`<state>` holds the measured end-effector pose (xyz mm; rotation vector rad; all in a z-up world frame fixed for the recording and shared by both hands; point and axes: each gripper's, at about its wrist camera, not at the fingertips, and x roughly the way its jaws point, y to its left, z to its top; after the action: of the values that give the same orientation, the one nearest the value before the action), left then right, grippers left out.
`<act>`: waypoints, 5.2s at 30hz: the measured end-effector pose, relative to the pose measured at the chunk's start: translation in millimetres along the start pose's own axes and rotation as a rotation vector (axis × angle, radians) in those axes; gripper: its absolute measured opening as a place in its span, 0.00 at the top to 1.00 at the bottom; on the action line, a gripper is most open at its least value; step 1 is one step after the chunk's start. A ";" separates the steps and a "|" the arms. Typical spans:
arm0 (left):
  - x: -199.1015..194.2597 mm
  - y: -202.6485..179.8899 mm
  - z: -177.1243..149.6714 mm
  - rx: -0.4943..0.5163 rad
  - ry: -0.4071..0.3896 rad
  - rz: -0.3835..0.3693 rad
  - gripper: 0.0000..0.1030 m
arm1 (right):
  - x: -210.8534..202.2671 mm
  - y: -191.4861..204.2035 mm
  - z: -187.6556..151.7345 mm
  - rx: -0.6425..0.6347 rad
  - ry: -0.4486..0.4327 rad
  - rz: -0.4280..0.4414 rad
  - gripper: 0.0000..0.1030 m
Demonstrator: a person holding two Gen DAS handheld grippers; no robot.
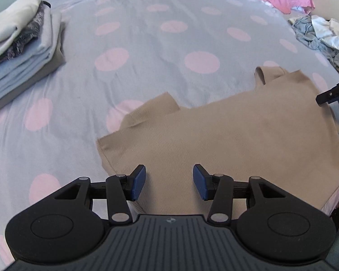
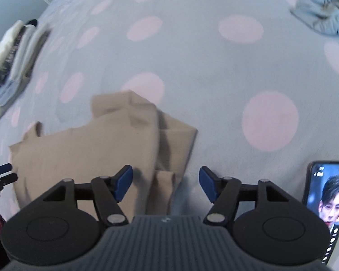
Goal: Fold clothes
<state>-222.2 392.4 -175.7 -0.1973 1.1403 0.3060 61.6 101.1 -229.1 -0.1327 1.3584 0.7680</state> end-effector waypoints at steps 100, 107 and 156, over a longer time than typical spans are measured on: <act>-17.6 -37.2 -90.5 0.024 0.118 -0.011 0.65 | 4.1 214.6 -200.9 -0.607 -0.082 -0.025 0.65; -6.5 -38.1 -94.1 0.038 0.136 0.015 0.63 | 22.1 193.9 -197.7 -0.451 -0.087 0.013 0.70; -1.0 41.6 -41.5 -0.269 -0.145 0.028 0.90 | 38.9 248.8 -85.4 -0.481 -0.216 0.065 0.81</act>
<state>-272.3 418.6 -191.6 -0.3896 0.9568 0.4914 -148.7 261.4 -201.1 -0.3739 0.9589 1.1219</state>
